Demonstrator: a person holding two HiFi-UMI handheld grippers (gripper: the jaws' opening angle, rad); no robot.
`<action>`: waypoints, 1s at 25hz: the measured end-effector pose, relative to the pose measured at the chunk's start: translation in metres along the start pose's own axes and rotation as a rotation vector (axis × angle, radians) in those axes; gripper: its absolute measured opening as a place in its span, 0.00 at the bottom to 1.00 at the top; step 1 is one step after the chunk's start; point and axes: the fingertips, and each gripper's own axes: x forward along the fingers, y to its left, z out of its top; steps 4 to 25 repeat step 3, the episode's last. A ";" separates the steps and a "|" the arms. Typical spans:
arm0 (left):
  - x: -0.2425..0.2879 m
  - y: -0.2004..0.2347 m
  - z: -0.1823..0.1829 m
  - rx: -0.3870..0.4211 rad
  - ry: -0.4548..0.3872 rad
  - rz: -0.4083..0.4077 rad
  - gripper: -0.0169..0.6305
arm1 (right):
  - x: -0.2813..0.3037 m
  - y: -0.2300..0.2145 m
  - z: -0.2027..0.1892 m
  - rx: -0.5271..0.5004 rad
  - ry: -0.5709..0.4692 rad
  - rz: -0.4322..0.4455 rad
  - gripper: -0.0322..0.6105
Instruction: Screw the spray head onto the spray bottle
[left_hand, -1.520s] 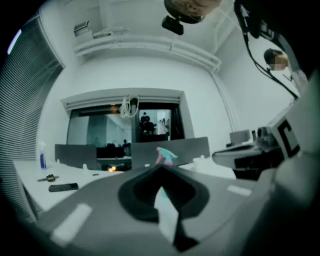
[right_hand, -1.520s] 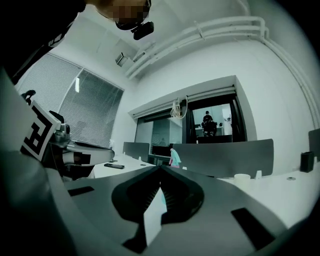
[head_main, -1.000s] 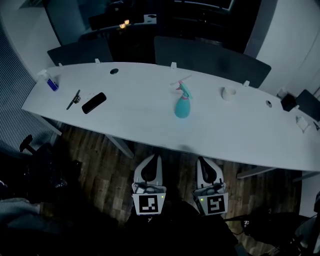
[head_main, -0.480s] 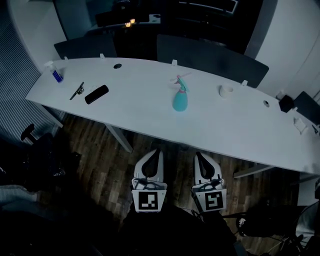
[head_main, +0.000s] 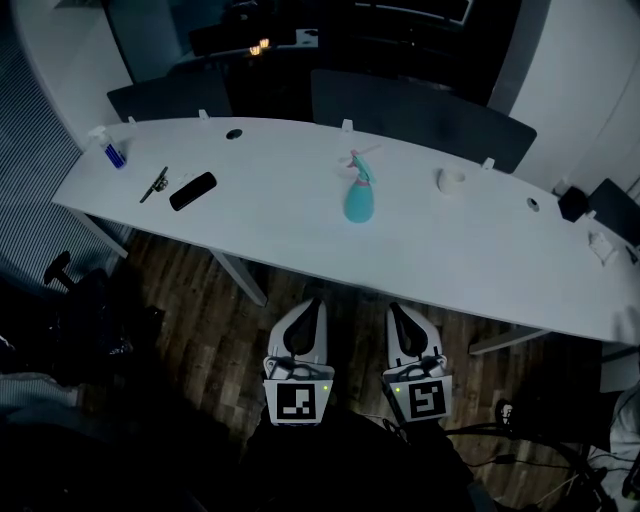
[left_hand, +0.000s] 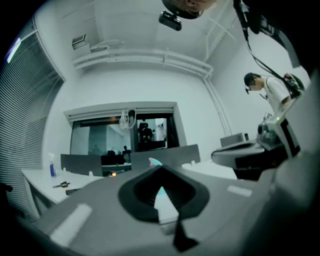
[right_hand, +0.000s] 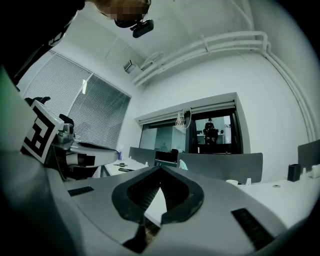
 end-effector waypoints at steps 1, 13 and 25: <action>0.000 0.000 -0.001 0.001 0.002 0.001 0.03 | 0.000 0.000 0.000 0.000 0.000 0.001 0.06; 0.000 0.001 -0.003 0.006 0.011 0.002 0.03 | 0.001 0.000 0.000 0.000 0.001 0.003 0.06; 0.000 0.001 -0.003 0.006 0.011 0.002 0.03 | 0.001 0.000 0.000 0.000 0.001 0.003 0.06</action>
